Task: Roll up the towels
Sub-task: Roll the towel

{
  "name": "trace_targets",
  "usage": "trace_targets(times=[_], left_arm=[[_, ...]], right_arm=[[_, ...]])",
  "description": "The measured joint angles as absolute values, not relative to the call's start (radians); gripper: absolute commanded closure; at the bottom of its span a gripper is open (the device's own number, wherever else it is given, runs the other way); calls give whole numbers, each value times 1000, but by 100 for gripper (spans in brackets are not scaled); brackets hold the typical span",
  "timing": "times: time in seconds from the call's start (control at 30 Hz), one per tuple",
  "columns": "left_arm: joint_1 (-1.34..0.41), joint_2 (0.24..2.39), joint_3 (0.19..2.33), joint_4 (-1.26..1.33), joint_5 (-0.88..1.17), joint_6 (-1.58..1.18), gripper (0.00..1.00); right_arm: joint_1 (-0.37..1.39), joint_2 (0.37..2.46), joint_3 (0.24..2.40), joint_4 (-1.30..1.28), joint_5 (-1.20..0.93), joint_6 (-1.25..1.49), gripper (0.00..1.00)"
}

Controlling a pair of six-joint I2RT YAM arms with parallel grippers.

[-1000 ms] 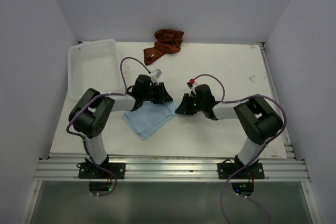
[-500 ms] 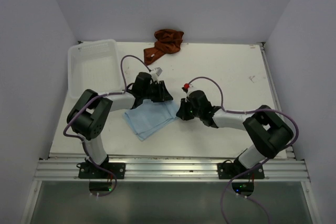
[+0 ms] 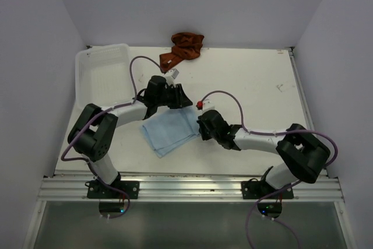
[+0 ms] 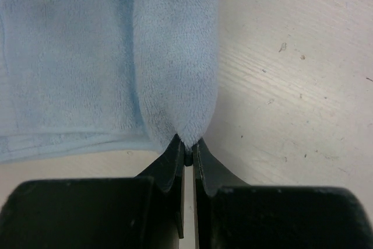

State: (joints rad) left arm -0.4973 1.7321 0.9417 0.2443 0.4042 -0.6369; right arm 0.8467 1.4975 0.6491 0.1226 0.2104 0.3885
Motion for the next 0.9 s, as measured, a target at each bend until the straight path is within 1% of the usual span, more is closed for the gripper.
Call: trace_targets(times=[0.2, 0.47, 0.9], left_arm=[[-497, 1702, 942, 237, 404, -646, 60], [-498, 1683, 945, 236, 405, -655, 60], [-528, 1683, 945, 224, 389, -678, 60]], right_arm=[[939, 1499, 658, 84, 345, 350, 100], [1052, 1527, 722, 22, 540, 317, 100], [1093, 1588, 818, -115, 755, 279, 100]])
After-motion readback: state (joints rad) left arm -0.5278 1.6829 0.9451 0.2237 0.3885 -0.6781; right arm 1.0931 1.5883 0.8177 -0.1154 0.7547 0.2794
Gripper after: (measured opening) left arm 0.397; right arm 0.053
